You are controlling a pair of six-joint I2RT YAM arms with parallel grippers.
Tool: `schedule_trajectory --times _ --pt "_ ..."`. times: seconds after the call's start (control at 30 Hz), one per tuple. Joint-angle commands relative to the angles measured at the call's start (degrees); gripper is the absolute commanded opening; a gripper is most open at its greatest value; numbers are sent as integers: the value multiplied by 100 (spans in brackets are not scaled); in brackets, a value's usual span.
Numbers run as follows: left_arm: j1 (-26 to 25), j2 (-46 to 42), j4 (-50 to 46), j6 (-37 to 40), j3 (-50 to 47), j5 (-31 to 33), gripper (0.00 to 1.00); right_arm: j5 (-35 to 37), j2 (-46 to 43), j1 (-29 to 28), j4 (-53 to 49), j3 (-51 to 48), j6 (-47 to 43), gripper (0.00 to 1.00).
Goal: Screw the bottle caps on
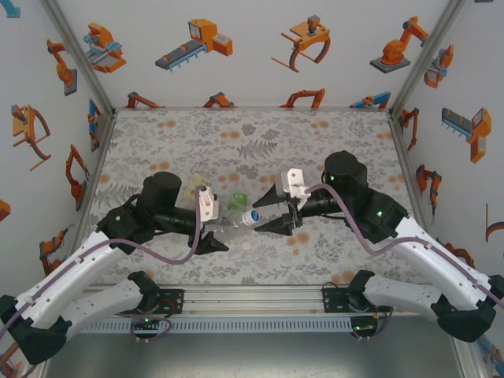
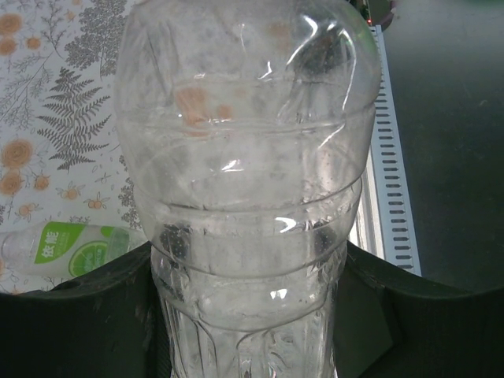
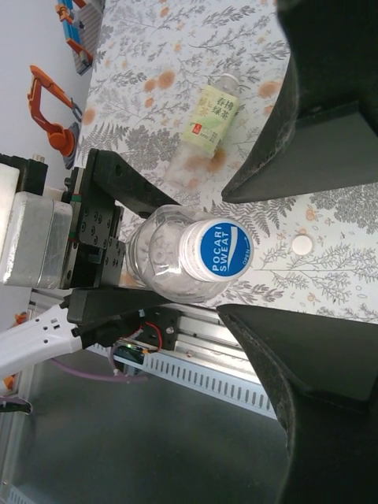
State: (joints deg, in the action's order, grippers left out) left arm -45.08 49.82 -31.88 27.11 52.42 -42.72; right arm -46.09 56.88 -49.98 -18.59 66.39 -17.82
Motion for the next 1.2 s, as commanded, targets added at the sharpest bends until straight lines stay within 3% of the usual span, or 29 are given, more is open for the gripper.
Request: schedule_trajectory --times 0.0,0.33,0.57,0.67,0.87,1.0,1.17 --pt "-10 -25 -106 141 205 -175 0 -142 16 -45 67 219 -246 47" --pt "-10 -29 -160 125 216 -145 0 -261 183 -100 58 323 -248 42" --pt "-11 -6 -131 73 223 -72 0 -206 243 -168 -160 327 -240 28" --pt "-10 10 81 -75 211 86 0 245 244 -214 -142 207 79 22" --pt "-11 10 712 -308 55 1237 0 1717 343 -217 639 -215 2626 0" --pt "-14 68 1058 -253 -39 1879 0 2928 661 -223 648 -149 5377 0" --pt "-10 228 1283 -208 -59 2075 0 3728 1153 -215 -285 234 8204 0"
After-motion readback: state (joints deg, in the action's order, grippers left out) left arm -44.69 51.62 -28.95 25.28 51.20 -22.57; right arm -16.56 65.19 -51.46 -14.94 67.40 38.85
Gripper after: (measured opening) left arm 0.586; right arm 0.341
